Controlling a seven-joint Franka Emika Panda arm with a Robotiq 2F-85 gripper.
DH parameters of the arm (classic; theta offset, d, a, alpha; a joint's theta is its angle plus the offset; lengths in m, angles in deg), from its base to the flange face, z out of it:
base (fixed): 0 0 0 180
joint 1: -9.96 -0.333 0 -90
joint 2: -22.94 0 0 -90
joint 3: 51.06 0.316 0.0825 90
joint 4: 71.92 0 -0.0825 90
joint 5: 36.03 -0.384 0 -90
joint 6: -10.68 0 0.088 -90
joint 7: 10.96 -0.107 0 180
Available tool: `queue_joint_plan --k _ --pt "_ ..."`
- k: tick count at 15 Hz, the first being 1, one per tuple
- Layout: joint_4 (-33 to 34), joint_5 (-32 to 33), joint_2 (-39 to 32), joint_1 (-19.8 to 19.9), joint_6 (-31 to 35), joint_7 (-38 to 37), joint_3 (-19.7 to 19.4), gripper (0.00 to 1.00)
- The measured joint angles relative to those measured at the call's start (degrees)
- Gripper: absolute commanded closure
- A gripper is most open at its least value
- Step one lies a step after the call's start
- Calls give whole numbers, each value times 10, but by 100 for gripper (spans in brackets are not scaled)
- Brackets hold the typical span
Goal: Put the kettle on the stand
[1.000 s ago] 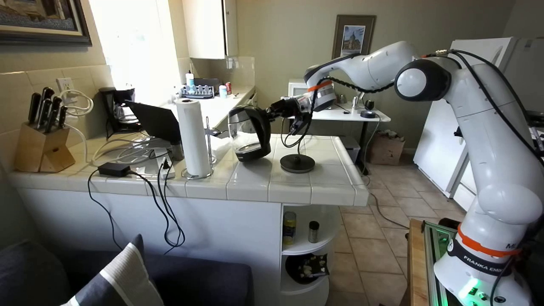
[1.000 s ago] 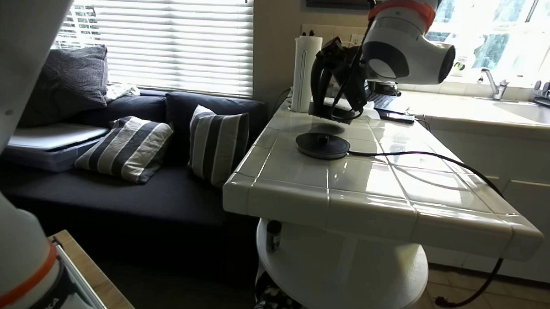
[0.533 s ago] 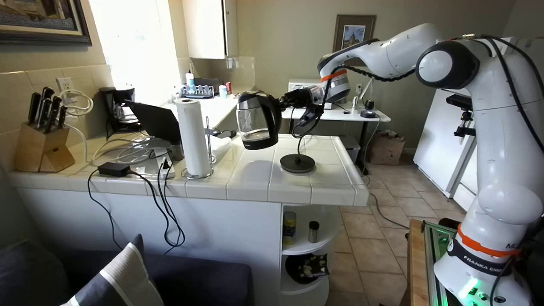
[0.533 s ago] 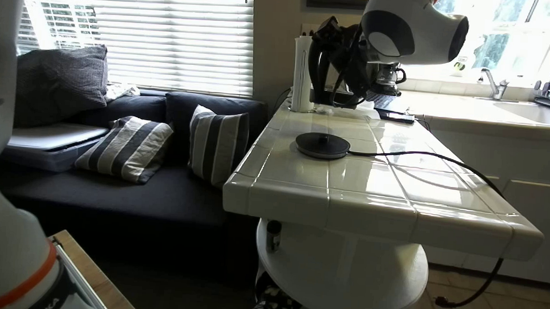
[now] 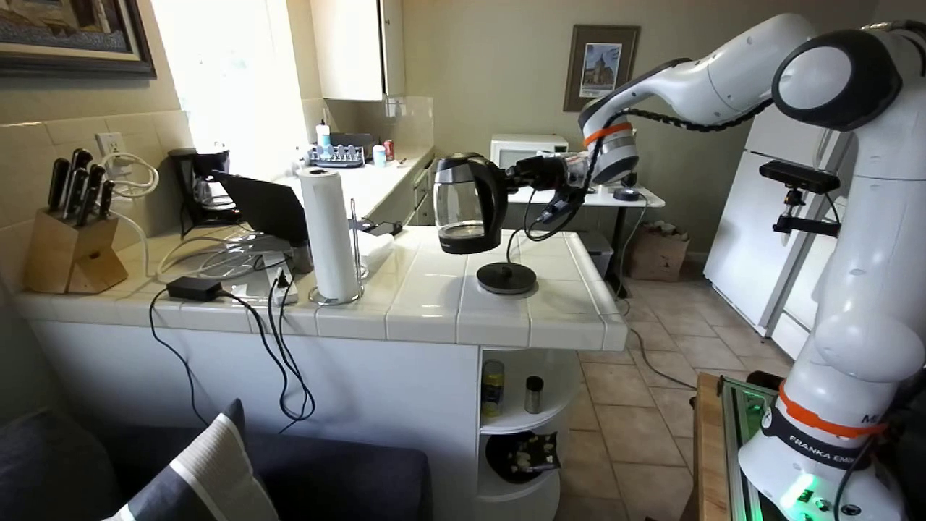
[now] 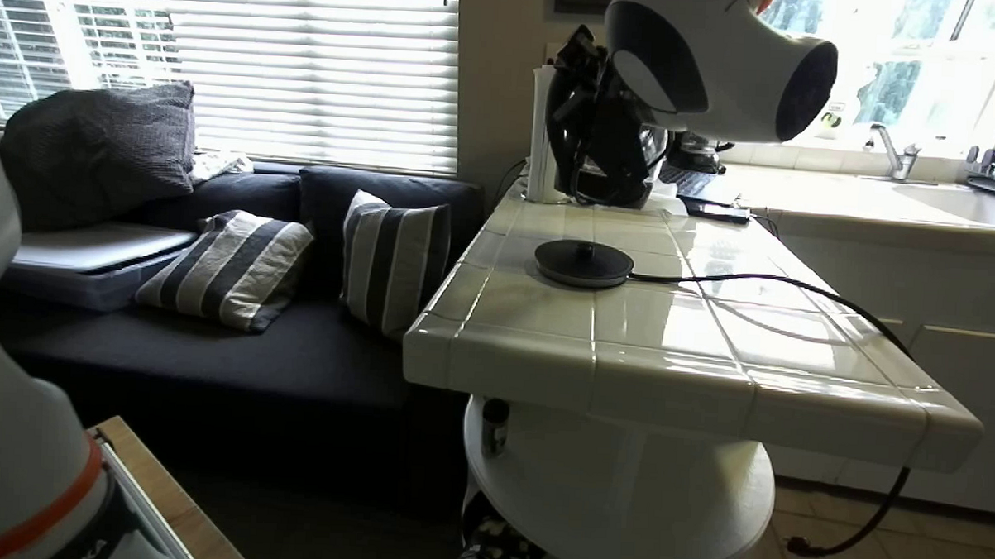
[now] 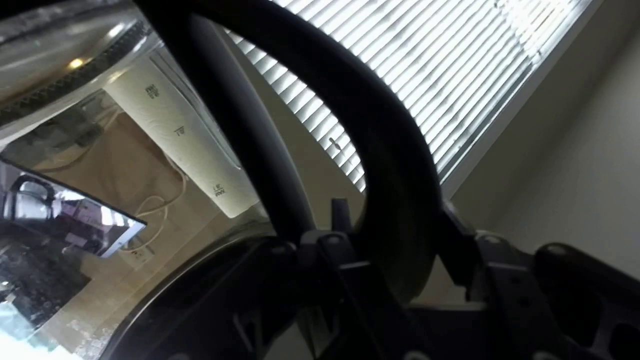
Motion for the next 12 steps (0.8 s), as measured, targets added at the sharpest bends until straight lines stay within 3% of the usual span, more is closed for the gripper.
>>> queue_joint_plan --k 6,12 --pt "-143 -59 98 -11 108 60 -15 80" --pt "-205 -92 163 -34 179 79 -8 80"
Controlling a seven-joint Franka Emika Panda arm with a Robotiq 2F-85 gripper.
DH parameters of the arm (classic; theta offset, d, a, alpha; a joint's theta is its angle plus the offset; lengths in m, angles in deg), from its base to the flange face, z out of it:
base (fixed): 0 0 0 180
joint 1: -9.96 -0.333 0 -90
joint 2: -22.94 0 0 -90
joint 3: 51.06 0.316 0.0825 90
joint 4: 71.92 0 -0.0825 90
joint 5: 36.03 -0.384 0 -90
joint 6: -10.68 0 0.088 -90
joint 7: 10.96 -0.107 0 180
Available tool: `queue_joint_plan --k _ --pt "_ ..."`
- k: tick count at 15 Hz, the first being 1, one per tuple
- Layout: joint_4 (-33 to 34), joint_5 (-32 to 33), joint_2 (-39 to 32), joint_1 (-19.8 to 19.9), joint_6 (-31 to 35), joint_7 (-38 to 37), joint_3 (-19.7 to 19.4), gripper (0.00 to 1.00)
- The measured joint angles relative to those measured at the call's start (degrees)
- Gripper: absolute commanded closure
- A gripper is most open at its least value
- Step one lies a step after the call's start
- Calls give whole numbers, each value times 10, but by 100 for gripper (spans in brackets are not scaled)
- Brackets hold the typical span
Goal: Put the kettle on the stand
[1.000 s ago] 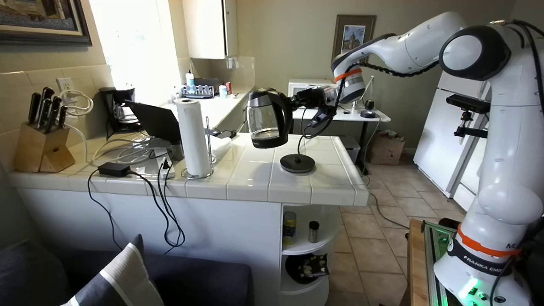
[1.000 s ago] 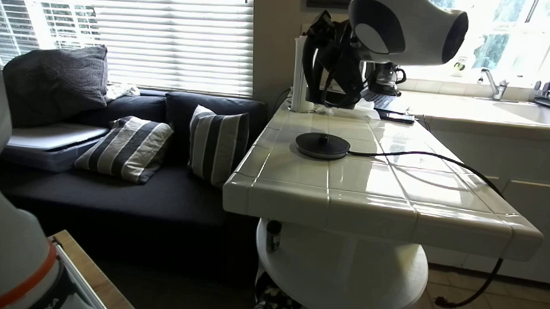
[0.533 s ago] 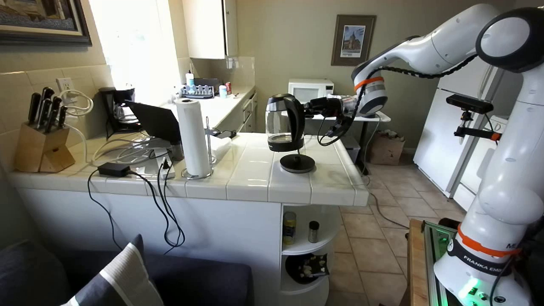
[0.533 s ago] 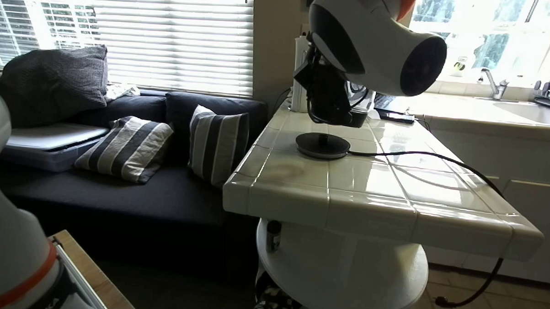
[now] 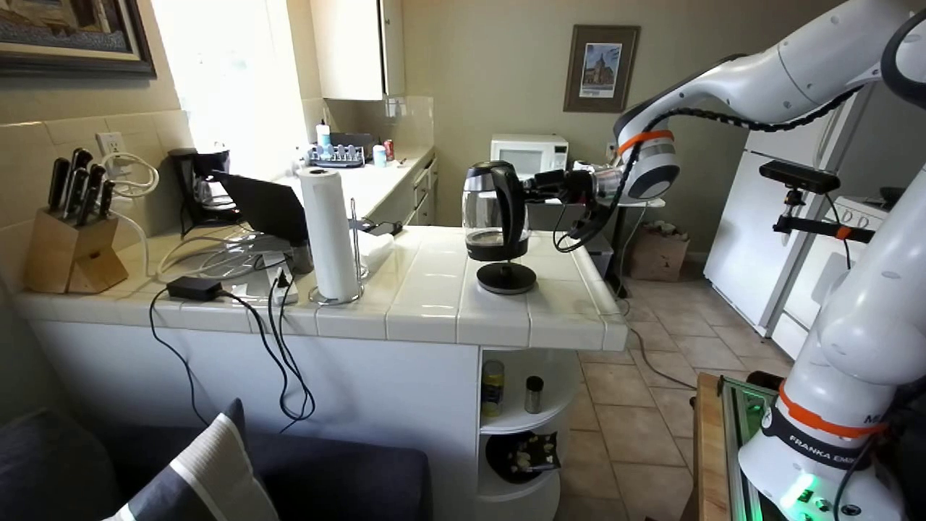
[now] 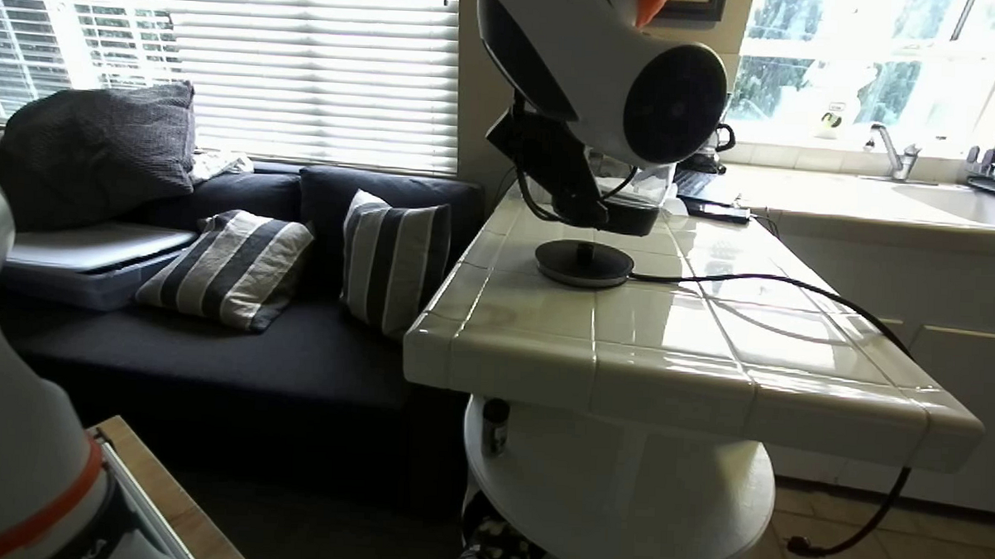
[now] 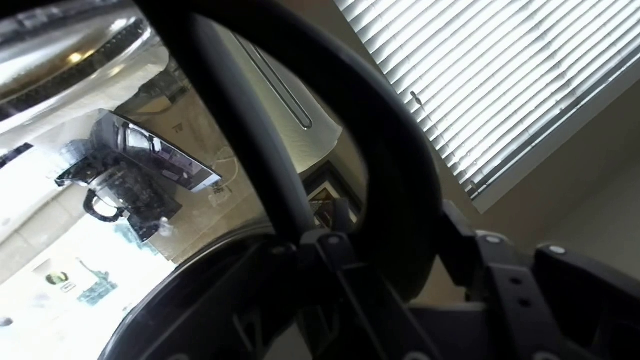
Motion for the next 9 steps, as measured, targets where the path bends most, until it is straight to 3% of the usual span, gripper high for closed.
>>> queue_joint_plan --k 9 --pt "-30 -48 18 -15 60 5 15 80"
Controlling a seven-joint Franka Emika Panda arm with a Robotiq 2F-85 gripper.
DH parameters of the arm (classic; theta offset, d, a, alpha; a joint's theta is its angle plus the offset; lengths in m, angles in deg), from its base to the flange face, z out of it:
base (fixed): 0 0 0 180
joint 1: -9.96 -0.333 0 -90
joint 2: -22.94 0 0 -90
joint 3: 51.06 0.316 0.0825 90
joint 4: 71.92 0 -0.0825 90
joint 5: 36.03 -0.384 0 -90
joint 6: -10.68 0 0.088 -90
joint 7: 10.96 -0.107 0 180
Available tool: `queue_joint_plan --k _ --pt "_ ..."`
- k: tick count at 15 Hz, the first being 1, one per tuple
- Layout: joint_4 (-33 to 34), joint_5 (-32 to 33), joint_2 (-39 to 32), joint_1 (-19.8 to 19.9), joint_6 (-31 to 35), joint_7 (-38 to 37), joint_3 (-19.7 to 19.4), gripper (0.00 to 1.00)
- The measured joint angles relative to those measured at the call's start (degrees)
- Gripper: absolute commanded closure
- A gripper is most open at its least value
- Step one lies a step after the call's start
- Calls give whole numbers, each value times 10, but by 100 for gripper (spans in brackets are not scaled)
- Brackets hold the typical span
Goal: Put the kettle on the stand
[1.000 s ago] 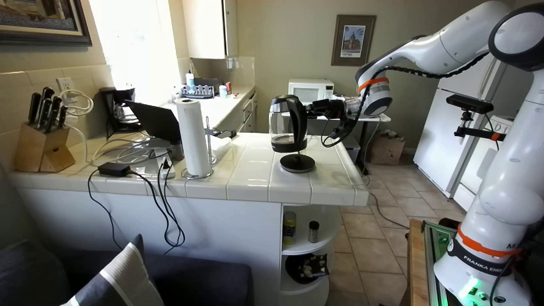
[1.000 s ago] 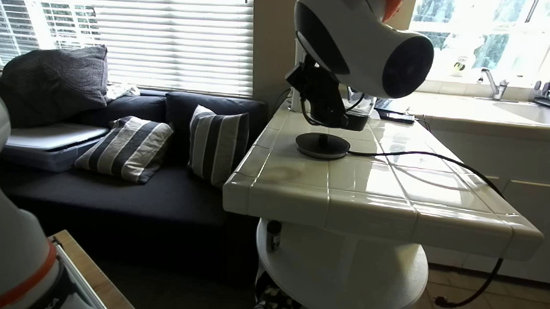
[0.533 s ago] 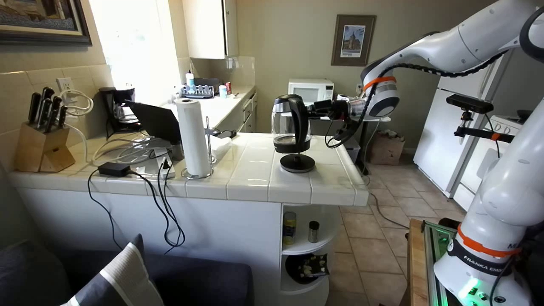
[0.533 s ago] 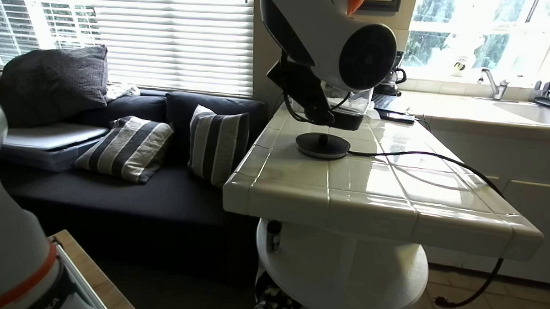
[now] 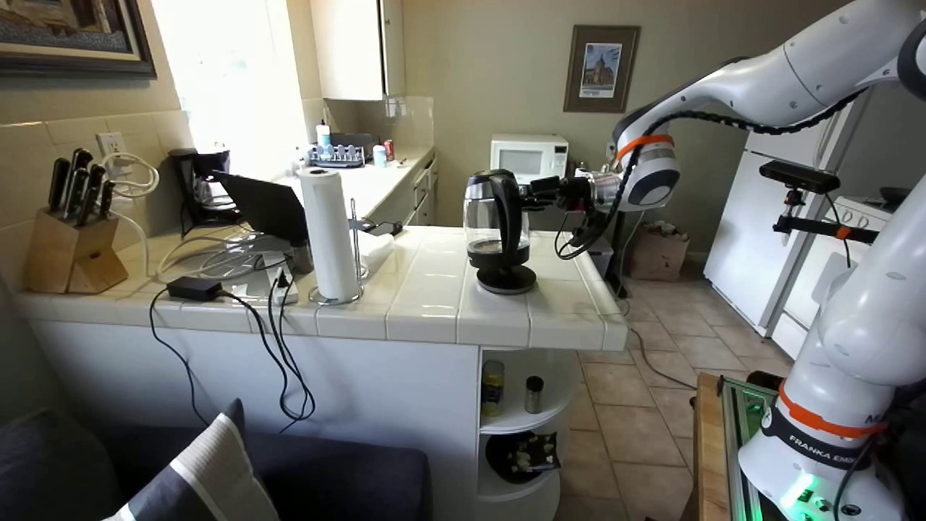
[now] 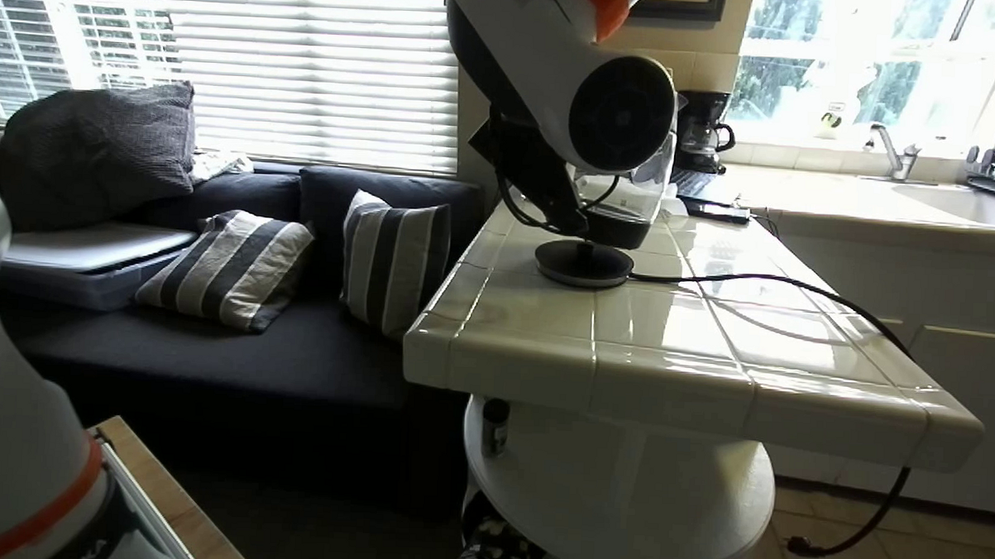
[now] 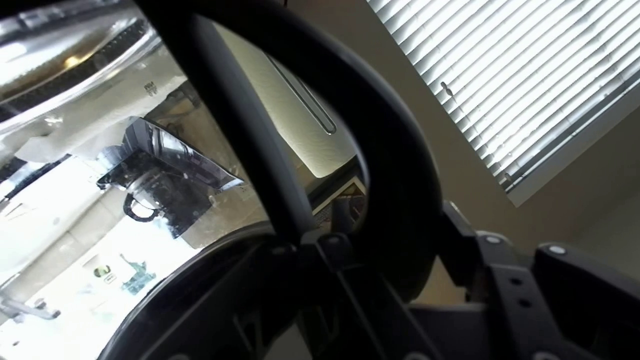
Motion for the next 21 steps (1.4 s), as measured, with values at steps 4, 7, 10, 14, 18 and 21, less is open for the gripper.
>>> queue_joint_plan --k 4,7,10,14,18,21 --pt "-7 -11 0 -4 18 0 5 80" --pt "-11 -12 0 -7 24 0 7 80" --pt "-11 -12 0 -8 26 0 9 80" --pt "-11 -12 2 -9 40 0 15 80" --pt "-11 -12 4 -9 55 2 18 80" --pt "-10 -12 4 -9 67 5 19 80"
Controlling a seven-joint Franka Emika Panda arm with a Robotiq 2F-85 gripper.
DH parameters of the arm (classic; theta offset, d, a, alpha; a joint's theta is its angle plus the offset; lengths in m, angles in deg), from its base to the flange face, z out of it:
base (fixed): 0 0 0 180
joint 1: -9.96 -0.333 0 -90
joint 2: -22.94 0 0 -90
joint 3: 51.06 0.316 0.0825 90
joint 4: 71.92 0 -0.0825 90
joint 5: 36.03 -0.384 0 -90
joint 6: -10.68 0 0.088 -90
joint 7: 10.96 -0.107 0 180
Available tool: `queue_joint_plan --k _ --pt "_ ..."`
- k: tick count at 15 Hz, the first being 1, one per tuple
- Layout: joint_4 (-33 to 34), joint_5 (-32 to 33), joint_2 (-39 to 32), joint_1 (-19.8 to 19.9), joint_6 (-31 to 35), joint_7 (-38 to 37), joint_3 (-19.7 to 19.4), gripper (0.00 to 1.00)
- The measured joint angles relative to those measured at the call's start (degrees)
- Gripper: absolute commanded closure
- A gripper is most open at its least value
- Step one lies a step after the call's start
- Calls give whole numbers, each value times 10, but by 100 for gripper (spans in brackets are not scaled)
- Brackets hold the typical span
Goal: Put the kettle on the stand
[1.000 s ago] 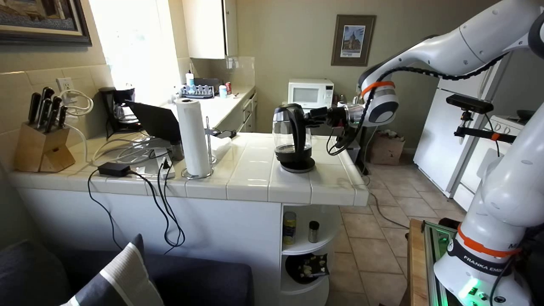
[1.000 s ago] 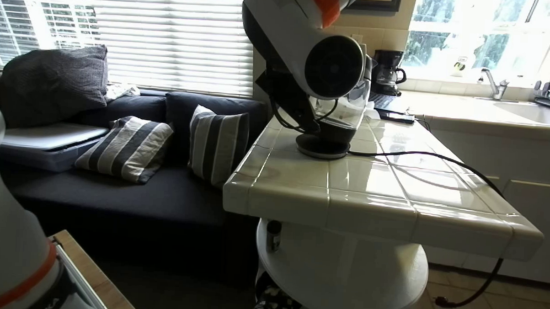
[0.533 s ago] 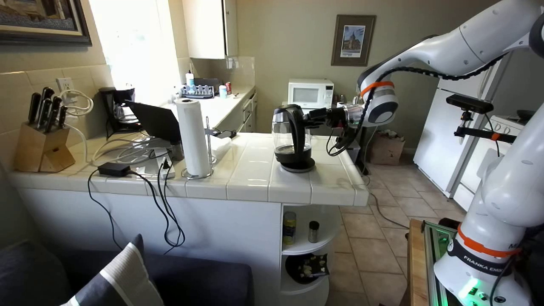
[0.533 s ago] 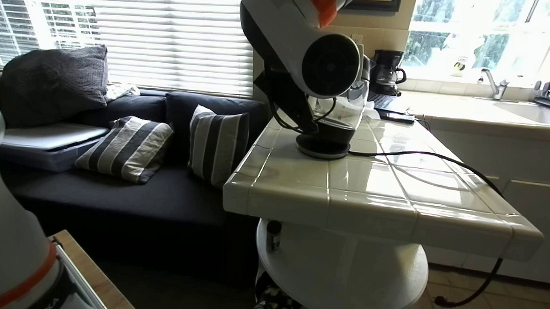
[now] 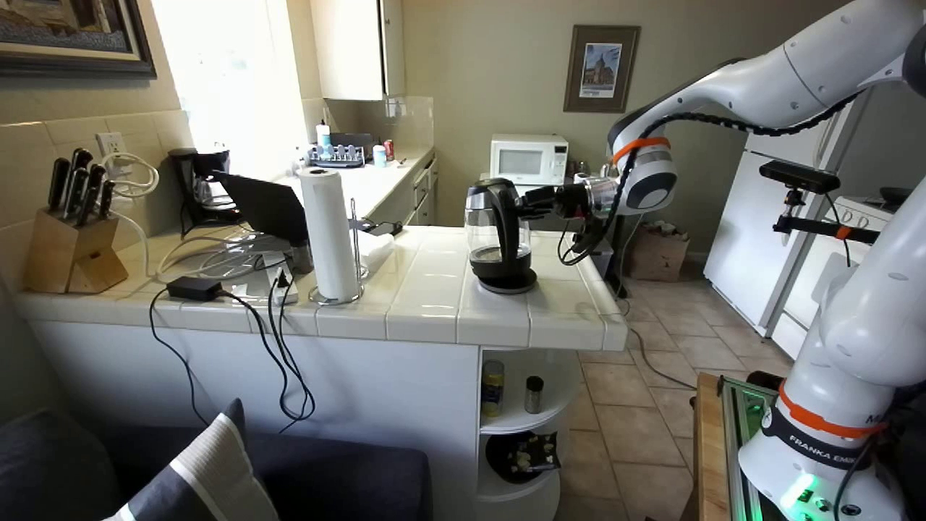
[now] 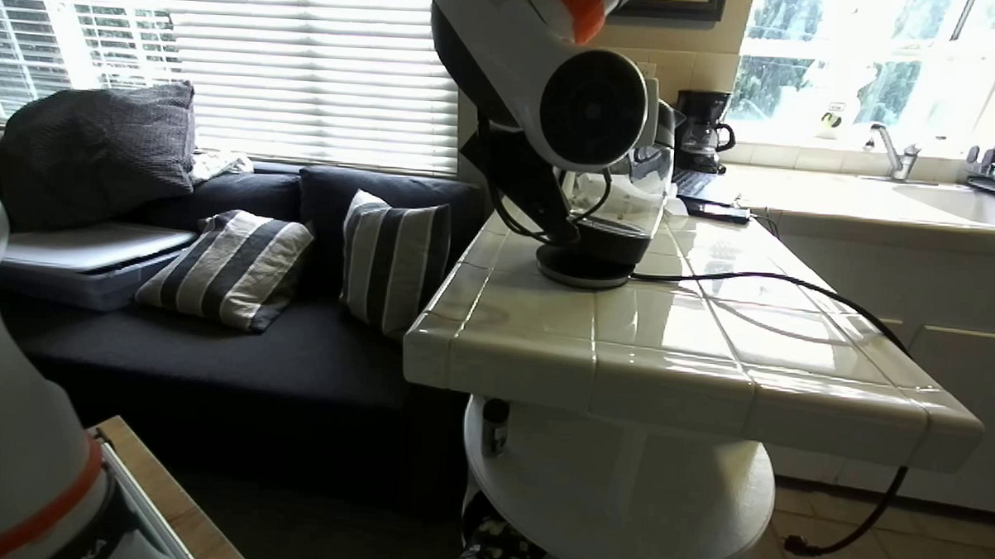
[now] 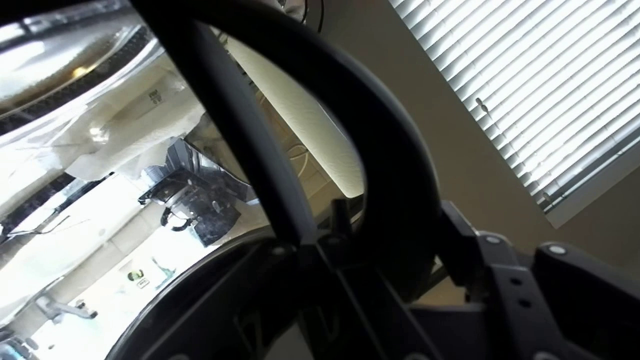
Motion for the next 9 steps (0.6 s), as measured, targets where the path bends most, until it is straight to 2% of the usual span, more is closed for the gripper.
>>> queue_joint_plan --k 9 --pt "-2 16 1 -8 11 1 9 80"
